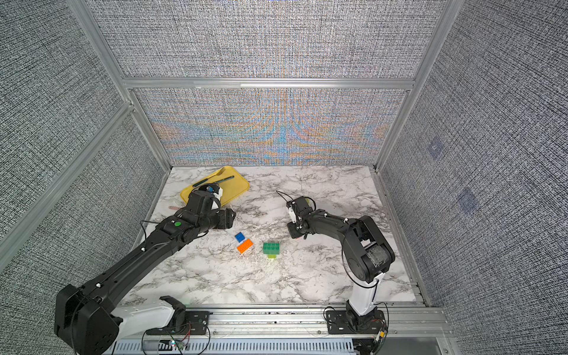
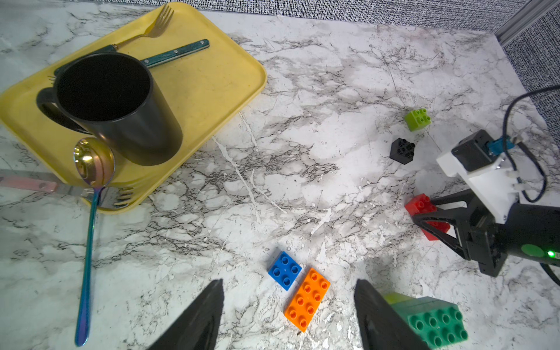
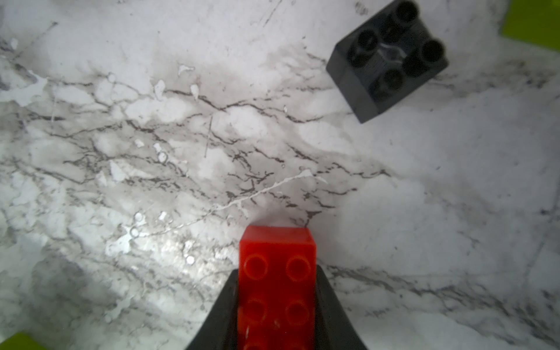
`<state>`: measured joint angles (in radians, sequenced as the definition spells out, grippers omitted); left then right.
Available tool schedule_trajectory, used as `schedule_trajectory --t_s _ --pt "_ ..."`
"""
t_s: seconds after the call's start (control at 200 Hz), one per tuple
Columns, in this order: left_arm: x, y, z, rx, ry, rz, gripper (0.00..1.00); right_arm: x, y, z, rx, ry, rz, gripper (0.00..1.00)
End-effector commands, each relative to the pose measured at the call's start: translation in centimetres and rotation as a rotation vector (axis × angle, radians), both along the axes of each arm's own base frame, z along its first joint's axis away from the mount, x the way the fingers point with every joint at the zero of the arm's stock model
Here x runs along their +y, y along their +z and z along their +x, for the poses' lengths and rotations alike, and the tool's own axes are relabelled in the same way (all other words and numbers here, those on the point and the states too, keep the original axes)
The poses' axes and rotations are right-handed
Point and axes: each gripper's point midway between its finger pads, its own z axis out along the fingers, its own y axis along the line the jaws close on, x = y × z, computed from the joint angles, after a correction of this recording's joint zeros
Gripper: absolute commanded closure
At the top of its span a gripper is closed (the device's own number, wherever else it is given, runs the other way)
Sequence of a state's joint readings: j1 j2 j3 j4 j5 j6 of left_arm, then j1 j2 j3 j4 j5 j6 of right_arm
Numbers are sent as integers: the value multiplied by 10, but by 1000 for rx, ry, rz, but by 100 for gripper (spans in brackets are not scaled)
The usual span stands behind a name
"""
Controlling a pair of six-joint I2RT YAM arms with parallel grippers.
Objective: Assemble a carrot with lego
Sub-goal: Pick up the lego brick from the center of the board, then assemble the lego brick with the lego brick.
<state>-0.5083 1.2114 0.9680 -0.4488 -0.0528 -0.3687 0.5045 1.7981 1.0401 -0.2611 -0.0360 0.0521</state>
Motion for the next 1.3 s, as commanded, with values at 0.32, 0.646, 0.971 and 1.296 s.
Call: schedule_trajectory --t_s 0.32,0.646,0.971,1.296 --pt "25 18 -23 -8 22 73 26 49 100 -48 -219 500 25 74" --pt "46 22 -30 8 48 118 25 97 106 -104 -202 913 39 74" --pt "50 23 -29 -9 56 125 25 102 93 -112 -156 1025 11 74" --pt "47 20 -28 -2 41 124 25 102 84 -113 -122 1052 -8 74"
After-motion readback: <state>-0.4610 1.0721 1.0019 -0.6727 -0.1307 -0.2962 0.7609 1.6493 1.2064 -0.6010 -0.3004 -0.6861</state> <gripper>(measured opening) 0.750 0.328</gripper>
